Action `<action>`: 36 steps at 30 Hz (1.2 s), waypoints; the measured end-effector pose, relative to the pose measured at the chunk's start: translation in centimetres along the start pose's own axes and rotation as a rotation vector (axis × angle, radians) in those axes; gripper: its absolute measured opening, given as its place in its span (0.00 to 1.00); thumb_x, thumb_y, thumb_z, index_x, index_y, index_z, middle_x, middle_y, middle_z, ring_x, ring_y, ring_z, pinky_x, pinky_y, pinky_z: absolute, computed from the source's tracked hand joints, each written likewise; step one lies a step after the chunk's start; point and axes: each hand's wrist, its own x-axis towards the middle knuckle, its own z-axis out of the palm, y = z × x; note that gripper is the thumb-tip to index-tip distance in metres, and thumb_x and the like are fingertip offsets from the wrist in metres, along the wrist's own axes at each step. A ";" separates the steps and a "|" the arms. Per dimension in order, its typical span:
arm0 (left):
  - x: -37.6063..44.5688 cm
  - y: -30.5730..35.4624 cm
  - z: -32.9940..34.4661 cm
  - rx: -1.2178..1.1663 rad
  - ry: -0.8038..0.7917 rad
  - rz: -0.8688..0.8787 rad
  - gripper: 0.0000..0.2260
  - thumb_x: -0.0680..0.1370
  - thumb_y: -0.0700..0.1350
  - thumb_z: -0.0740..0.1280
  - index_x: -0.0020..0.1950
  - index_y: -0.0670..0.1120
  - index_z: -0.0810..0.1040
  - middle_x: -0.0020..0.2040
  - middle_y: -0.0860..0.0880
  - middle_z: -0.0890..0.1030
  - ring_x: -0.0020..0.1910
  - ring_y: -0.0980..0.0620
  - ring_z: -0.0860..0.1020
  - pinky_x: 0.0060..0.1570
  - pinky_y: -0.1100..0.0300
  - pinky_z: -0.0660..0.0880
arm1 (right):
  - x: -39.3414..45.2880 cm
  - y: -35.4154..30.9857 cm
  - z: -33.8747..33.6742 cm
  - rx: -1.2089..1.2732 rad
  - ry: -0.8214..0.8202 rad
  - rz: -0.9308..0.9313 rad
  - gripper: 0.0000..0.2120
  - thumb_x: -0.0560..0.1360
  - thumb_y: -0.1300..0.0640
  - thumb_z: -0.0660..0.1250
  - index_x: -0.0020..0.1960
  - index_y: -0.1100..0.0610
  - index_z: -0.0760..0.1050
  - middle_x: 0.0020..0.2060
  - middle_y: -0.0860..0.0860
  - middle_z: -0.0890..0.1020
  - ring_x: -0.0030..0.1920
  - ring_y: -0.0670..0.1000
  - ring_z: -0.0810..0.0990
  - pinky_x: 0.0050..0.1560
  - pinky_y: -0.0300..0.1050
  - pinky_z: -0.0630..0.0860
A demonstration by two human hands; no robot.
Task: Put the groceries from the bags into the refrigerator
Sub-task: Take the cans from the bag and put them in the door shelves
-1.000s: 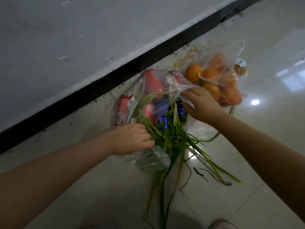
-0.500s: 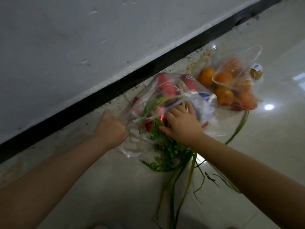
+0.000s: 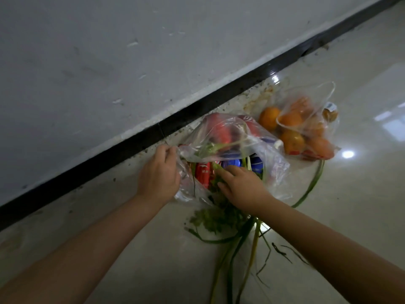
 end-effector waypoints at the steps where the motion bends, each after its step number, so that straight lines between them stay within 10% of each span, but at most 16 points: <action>1: 0.1 0.1 -0.2 -0.033 0.047 -0.028 0.23 0.67 0.32 0.72 0.61 0.31 0.74 0.57 0.32 0.75 0.38 0.36 0.80 0.32 0.56 0.72 | 0.3 0.3 -0.4 0.011 0.042 0.005 0.22 0.80 0.51 0.51 0.73 0.55 0.58 0.69 0.55 0.67 0.67 0.56 0.67 0.66 0.49 0.66; 6: -0.2 0.5 -0.1 -0.076 0.149 0.027 0.29 0.57 0.26 0.75 0.58 0.27 0.76 0.50 0.30 0.79 0.23 0.41 0.77 0.26 0.66 0.62 | 2.5 -0.6 -0.6 -0.011 -0.048 -0.067 0.28 0.79 0.48 0.54 0.75 0.56 0.50 0.75 0.55 0.56 0.75 0.57 0.54 0.75 0.52 0.51; 11: -1.1 1.7 -0.1 -0.058 0.051 -0.142 0.29 0.76 0.37 0.62 0.76 0.39 0.57 0.72 0.41 0.62 0.50 0.42 0.77 0.35 0.62 0.62 | 5.0 -1.8 0.3 -0.060 -0.226 0.015 0.38 0.73 0.46 0.64 0.75 0.55 0.49 0.74 0.57 0.58 0.74 0.59 0.57 0.74 0.58 0.52; 14: -2.0 1.9 -0.7 0.016 -0.011 -0.159 0.29 0.78 0.40 0.60 0.77 0.42 0.52 0.72 0.46 0.58 0.50 0.48 0.75 0.28 0.64 0.57 | 4.0 -2.2 -0.2 -0.145 -0.171 -0.005 0.35 0.71 0.53 0.67 0.73 0.56 0.55 0.68 0.57 0.69 0.68 0.58 0.68 0.68 0.54 0.66; 30: 1.1 -0.6 -2.2 0.422 -0.170 -0.112 0.24 0.77 0.37 0.61 0.72 0.41 0.60 0.67 0.43 0.64 0.56 0.44 0.76 0.45 0.54 0.74 | -2.2 8.2 -3.1 -0.552 -0.356 -0.189 0.19 0.78 0.59 0.58 0.68 0.50 0.68 0.75 0.47 0.57 0.77 0.51 0.44 0.75 0.55 0.47; 36: 0.8 1.0 -1.7 0.444 -0.147 0.063 0.23 0.78 0.44 0.62 0.72 0.45 0.61 0.72 0.44 0.60 0.67 0.45 0.66 0.61 0.54 0.68 | -2.3 6.0 -2.1 -0.277 -0.238 -0.231 0.17 0.77 0.57 0.60 0.65 0.54 0.72 0.68 0.54 0.70 0.73 0.55 0.61 0.74 0.49 0.55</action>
